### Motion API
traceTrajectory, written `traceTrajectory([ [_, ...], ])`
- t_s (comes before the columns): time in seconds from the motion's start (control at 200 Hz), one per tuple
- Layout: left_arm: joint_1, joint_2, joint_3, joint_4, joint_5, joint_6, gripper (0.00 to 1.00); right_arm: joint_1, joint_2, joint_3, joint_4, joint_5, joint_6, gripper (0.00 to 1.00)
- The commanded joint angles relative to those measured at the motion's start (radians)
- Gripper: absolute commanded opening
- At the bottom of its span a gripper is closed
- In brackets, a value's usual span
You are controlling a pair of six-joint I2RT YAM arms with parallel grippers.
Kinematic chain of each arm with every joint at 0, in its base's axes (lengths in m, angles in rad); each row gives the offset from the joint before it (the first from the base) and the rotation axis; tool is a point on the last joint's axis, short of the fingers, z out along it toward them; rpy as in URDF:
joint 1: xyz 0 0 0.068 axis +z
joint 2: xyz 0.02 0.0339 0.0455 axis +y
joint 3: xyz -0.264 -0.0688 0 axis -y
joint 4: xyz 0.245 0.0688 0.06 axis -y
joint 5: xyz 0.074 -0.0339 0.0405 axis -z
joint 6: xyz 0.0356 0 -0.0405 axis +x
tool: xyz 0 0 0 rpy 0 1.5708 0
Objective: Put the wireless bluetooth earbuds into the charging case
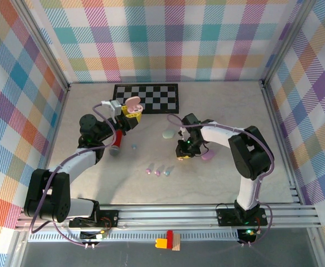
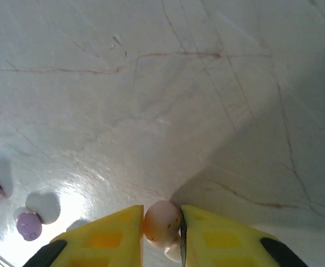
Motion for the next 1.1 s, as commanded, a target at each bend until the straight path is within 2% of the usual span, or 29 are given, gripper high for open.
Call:
traceTrajectory([
  [0.0,0.015,-0.025,-0.016,0.026,-0.001,0.010,0.38,0.008,-0.016,-0.002,-0.059,0.071,-0.037,0.26],
  [0.245,0.030,-0.015,-0.019,0.044,0.001,0.002,0.38,0.021,-0.104,-0.011,-0.077,0.187,0.020,0.43],
  [0.425,0.066,0.015,-0.020,0.114,0.018,-0.048,0.38,0.081,-0.159,-0.007,-0.118,0.380,0.070,0.48],
  [0.695,0.124,0.036,-0.028,0.182,0.022,-0.097,0.38,0.267,-0.138,0.063,-0.192,0.734,0.197,0.48],
  [0.91,0.182,0.092,-0.048,0.370,0.039,-0.227,0.38,0.363,-0.027,0.152,-0.254,0.844,0.229,0.45],
  [1.095,0.195,0.083,-0.054,0.376,0.047,-0.227,0.38,0.402,0.058,0.201,-0.273,0.879,0.254,0.40],
])
